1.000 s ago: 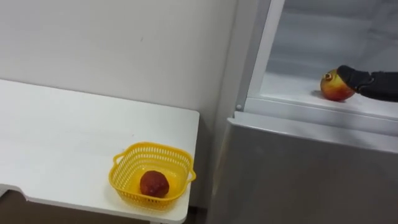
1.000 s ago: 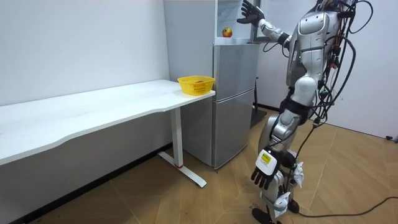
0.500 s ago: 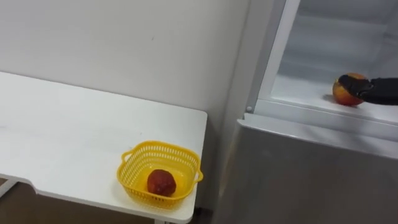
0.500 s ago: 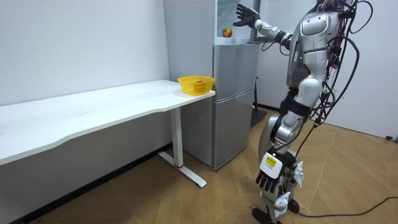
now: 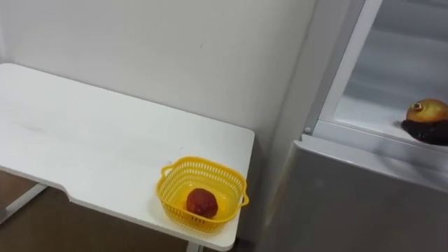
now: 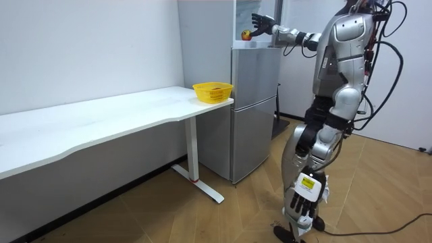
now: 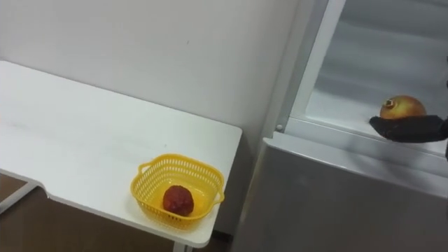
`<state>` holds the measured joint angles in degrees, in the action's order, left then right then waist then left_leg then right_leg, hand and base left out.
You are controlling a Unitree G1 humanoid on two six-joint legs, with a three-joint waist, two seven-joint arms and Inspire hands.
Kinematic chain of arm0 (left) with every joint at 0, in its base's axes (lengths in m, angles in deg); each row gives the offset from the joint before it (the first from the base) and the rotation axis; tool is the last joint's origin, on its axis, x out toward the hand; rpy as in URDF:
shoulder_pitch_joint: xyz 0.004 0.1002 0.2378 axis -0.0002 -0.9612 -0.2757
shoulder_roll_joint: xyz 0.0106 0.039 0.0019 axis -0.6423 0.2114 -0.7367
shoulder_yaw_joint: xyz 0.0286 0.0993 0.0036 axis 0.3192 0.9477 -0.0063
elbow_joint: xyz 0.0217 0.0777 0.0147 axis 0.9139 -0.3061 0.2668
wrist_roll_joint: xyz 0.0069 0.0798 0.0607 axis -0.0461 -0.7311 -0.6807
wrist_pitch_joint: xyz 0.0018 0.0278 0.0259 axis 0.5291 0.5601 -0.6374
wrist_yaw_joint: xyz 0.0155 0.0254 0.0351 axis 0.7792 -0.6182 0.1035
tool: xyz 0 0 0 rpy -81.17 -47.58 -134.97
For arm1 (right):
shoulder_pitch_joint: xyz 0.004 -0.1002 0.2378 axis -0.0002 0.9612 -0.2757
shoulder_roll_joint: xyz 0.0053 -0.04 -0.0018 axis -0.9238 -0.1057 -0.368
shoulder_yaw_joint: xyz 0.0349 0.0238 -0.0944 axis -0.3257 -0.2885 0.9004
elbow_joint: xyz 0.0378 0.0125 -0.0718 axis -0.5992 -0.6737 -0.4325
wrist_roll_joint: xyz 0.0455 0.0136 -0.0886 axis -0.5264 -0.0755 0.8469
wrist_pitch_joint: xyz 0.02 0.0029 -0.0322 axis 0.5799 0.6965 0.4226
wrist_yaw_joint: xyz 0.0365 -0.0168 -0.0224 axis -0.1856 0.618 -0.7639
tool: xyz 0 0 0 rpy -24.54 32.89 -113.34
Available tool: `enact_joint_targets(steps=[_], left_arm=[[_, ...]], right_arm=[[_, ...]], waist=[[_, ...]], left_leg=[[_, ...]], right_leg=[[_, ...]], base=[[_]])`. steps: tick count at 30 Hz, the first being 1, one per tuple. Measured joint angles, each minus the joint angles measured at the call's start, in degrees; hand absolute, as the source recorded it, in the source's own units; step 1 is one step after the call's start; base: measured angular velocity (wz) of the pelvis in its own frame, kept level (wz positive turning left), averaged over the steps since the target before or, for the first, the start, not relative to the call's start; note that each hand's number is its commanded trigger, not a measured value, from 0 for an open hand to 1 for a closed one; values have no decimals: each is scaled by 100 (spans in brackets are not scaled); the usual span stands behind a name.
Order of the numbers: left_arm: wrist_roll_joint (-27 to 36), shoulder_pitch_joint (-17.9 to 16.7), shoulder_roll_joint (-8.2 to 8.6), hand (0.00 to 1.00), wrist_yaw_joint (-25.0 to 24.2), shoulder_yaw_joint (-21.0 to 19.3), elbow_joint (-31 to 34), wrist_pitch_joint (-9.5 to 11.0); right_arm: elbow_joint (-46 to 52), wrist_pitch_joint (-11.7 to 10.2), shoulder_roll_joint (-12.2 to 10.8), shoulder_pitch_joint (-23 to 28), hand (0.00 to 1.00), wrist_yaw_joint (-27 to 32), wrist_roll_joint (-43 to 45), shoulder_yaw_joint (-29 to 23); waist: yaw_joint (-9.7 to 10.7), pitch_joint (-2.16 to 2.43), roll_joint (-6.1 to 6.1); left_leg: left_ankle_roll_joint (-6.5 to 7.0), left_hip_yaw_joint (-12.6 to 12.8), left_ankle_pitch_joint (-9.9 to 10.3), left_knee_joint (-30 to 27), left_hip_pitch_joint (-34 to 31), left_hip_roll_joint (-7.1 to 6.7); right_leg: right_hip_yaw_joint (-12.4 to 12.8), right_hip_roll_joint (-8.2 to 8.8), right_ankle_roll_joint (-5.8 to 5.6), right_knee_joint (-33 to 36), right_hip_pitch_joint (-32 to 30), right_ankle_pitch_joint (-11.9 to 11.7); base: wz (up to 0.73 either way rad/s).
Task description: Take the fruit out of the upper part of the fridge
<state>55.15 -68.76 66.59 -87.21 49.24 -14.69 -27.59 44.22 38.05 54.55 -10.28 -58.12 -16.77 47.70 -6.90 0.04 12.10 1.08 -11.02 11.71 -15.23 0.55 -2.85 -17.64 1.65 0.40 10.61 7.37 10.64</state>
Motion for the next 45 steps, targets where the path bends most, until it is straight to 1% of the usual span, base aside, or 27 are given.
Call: enact_joint_targets(steps=[1, 4, 7, 10, 12, 13, 14, 15, 17, 18, 20, 21, 22, 26, 28, 29, 30, 33, 35, 38, 40, 43, 45], left_arm=[[4, -37, -38, 0, 2, 2, 18, -1], [-13, -156, -64, 0, 9, 11, 198, -2], [-33, -171, -65, 0, 31, 14, 212, 24], [-30, -263, -66, 0, 108, 14, 217, 21], [-34, -303, -66, 0, 133, 14, 214, 22], [-36, -316, -66, 0, 133, 14, 205, 21], [-36, -329, -66, 0, 135, 14, 204, 23], [-35, -343, -67, 0, 136, 14, 202, 22], [-34, -342, -72, 0, 136, 41, 201, 24], [-34, -343, -85, 0, 137, 91, 195, 24], [-32, -342, -97, 0, 137, 131, 195, 25], [-21, -340, -99, 0, 136, 137, 195, 24], [-5, -346, -109, 0, 135, 165, 191, 15], [4, -342, -148, 0, 134, 263, 197, 21], [3, -326, -155, 0, 138, 335, 197, 24], [2, -327, -155, 0, 140, 343, 197, 24], [-4, -329, -155, 0, 160, 351, 197, 22], [-26, -339, -165, 0, 252, 411, 196, -13], [-27, -343, -182, 0, 257, 454, 204, -24], [-37, -353, -183, 0, 265, 449, 206, -32], [-48, -371, -183, 0, 280, 448, 207, -81], [-46, -406, -183, 0, 324, 448, 207, -142], [-46, -414, -183, 0, 360, 449, 207, -147]], right_arm=[[-5, 0, 0, 1, 0, 3, 1, 78], [-82, -1, 0, -81, 0, 16, 1, 274], [-377, -8, 0, -215, 0, 31, 2, 324], [-478, -8, 0, -216, 0, 89, 3, 325], [-524, -8, 0, -215, 0, 133, 54, 325], [-563, -11, 0, -215, 0, 149, 211, 325], [-589, -12, 0, -215, 0, 151, 224, 329], [-663, -14, 0, -215, 0, 157, 223, 331], [-743, -19, 13, -215, 0, 193, 224, 395], [-856, -22, 45, -215, 0, 195, 224, 531], [-1006, -20, 48, -214, 0, 195, 223, 647], [-1050, -23, 48, -214, 0, 198, 212, 692], [-1060, -50, 65, -215, 0, 209, 210, 692], [-1148, -58, 80, -215, 0, 230, 201, 717], [-1194, -124, 81, -217, 0, 291, 128, 725], [-1213, -145, 81, -220, 0, 312, 100, 731], [-1343, -211, 81, -276, 0, 326, 55, 754], [-1575, -249, 82, -393, 0, 326, -115, 797], [-1678, -258, 83, -449, 0, 324, -317, 837], [-1692, -267, 103, -453, 0, 330, -796, 781], [-1666, -266, 107, -453, 0, 324, -1044, 683], [-1574, -266, 109, -453, 0, 326, -1236, 669], [-1538, -273, 112, -453, 0, 326, -1283, 667]], waist=[[3, -1, -1], [19, -15, -20], [5, -24, -32], [15, -23, -33], [3, -31, -63], [-13, -32, -96], [-43, -28, -109], [-77, -12, -118], [-98, -11, -140], [-114, -6, -153], [-135, -9, -169], [-135, -3, -179], [-135, 5, -195], [-138, 7, -208], [-144, 16, -210], [-146, 17, -209], [-146, 21, -203], [-144, 21, -204], [-132, 30, -191], [-127, 31, -190], [-119, 32, -206], [-119, 35, -248], [-119, 36, -282]], left_leg=[[0, -16, 0, -2, 0, -1], [-2, -25, 2, -11, -56, -2], [-8, -30, -1, -49, -109, -4], [-13, -38, -4, -53, -113, -4], [-14, -37, -5, -50, -113, -4], [-14, -36, -5, -48, -114, -4], [-14, -35, -5, -46, -114, -4], [-14, -33, -5, -39, -113, -4], [-15, -34, -6, -36, -113, -2], [-16, -35, -7, -30, -111, -2], [-22, -37, -14, -18, -122, -2], [-25, -38, -19, -17, -142, -2], [-27, -40, -22, -16, -151, -1], [-33, -40, -26, -17, -168, 5], [-42, -43, -37, -14, -210, 6], [-44, -48, -39, -12, -223, 7], [-46, -53, -43, -14, -245, 8], [-49, -52, -52, -14, -264, 8], [-48, -58, -62, -18, -287, 7], [-48, -115, -63, -39, -299, -8], [-54, -171, -66, -41, -304, -21], [-62, -173, -74, -40, -304, -21], [-64, -173, -83, -38, -302, -22]], right_leg=[[-9, 0, 0, 3, 10, 0], [-78, -1, -1, 1, 9, 1], [-121, -1, -2, -5, -6, 1], [-142, -5, -2, -9, 0, 1], [-142, -7, -2, -8, -3, 1], [-147, -7, -2, -9, -7, 1], [-157, -5, -2, -8, -11, 1], [-186, -2, -2, -9, -19, 1], [-314, 8, -2, -10, -19, 1], [-363, 12, -2, -10, -18, 1], [-395, 18, -2, -8, -34, 1], [-408, 19, -2, -10, -49, 1], [-451, 22, -2, -12, -54, 1], [-532, 24, -2, -18, -66, 1], [-625, 35, -1, -10, -119, 1], [-626, 35, -1, -8, -137, 1], [-631, 34, -1, -8, -154, 1], [-660, 38, -1, -6, -169, 1], [-668, 39, -1, 0, -176, 1], [-658, 38, -1, 1, -162, 1], [-664, 39, -1, -1, -151, 1], [-661, 38, 0, -2, -151, 1], [-659, 39, 1, -2, -151, 2]], base=[[8], [5], [6], [1], [0], [0], [-3], [0], [0], [0], [0], [0], [0], [0], [0], [0], [0], [2], [6], [7], [10], [0], [0]])
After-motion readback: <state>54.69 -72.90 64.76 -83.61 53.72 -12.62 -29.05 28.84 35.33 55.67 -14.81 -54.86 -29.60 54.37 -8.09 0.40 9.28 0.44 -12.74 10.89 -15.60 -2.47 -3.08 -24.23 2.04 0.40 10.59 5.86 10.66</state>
